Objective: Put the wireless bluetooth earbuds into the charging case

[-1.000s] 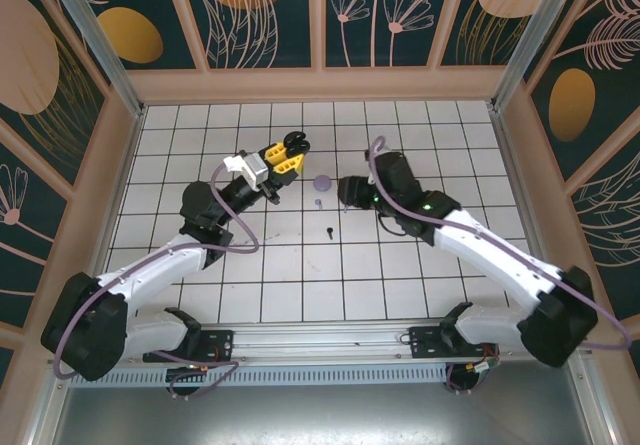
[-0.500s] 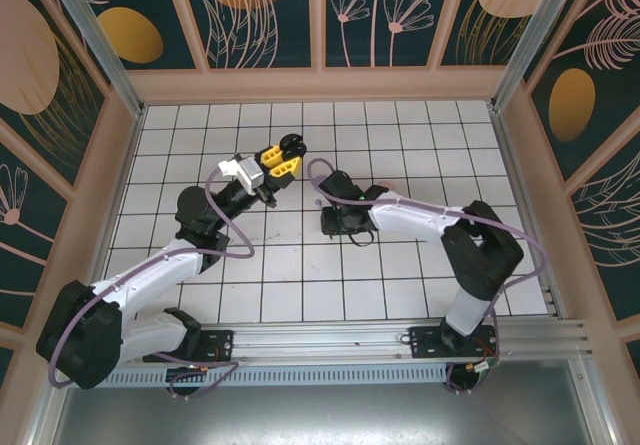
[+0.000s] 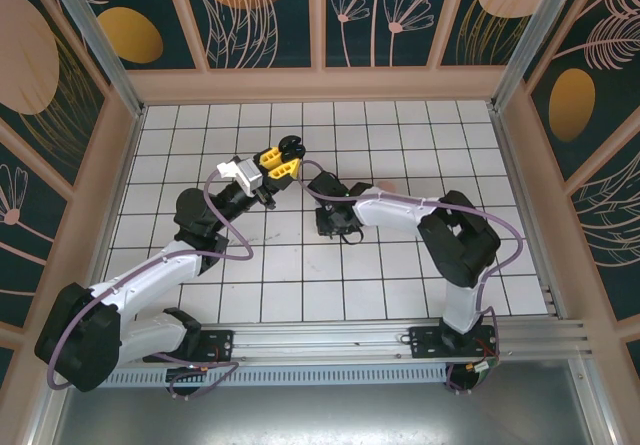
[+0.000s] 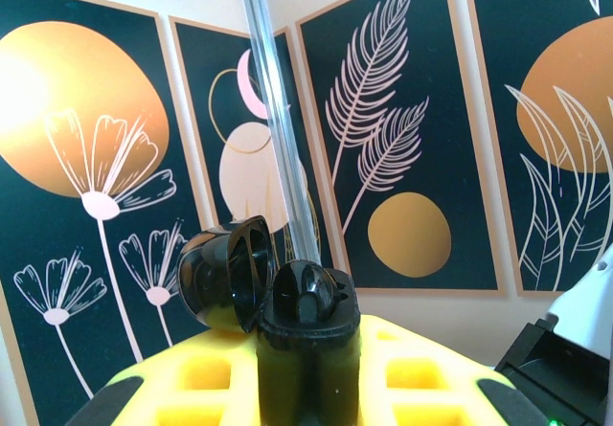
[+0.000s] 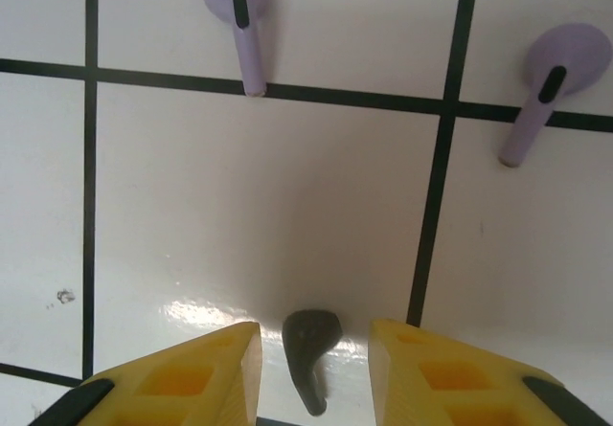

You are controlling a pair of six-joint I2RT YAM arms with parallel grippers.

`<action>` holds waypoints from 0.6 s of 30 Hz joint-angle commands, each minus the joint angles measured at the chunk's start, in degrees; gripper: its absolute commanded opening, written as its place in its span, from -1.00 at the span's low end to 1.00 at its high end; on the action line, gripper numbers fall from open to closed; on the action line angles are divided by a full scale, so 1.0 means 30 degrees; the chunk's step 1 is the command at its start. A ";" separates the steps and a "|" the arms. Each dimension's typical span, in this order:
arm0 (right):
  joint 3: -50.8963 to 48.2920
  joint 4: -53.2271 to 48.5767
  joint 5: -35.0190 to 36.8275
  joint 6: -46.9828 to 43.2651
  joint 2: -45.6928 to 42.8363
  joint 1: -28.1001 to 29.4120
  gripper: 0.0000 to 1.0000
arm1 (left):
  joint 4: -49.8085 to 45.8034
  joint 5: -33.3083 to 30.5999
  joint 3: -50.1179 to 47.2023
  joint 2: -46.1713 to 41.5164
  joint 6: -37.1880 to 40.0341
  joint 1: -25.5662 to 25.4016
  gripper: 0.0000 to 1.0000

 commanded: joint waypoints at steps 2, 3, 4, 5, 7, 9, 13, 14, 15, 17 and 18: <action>0.0808 -0.0542 0.0254 0.0281 0.0742 0.0191 -0.32 | 0.0856 -0.0140 -0.0153 -0.0325 -0.0033 -0.0148 -1.00; 0.0892 -0.0554 0.0254 0.0284 0.0860 0.0181 -0.32 | 0.0862 -0.0126 -0.0157 -0.0327 -0.0032 -0.0162 -1.00; 0.0951 -0.0618 0.0296 0.0280 0.0982 0.0185 -0.32 | 0.0873 -0.0151 -0.0186 -0.0354 0.0002 -0.0163 -1.00; 0.1002 -0.0676 0.0338 0.0284 0.1070 0.0212 -0.33 | 0.0855 -0.0155 -0.0186 -0.0369 0.0033 -0.0163 -1.00; 0.1076 -0.0794 0.0427 0.0345 0.1255 0.0242 -0.36 | 0.0862 -0.0155 -0.0201 -0.0325 0.0085 -0.0164 -1.00; 0.1161 -0.0878 0.0481 0.0373 0.1398 0.0302 -0.37 | 0.0899 -0.0155 -0.0208 -0.0325 0.0112 -0.0163 -1.00; 0.1366 -0.1122 0.0721 0.0375 0.1728 0.0494 -0.38 | 0.0909 -0.0161 -0.0222 -0.0296 0.0137 -0.0162 -1.00; 0.1413 -0.1161 0.0766 0.0376 0.1772 0.0556 -0.38 | 0.0913 -0.0135 -0.0216 -0.0296 0.0121 -0.0163 -1.00; 0.1434 -0.1198 0.0824 0.0361 0.1844 0.0606 -0.38 | 0.0896 -0.0132 -0.0216 -0.0296 0.0121 -0.0163 -1.00; 0.1491 -0.1278 0.0870 0.0368 0.1948 0.0694 -0.39 | 0.0888 -0.0155 -0.0244 -0.0296 0.0127 -0.0163 -1.00; 0.1515 -0.1327 0.0924 0.0368 0.1992 0.0736 -0.39 | 0.0899 -0.0173 -0.0244 -0.0303 0.0141 -0.0163 -1.00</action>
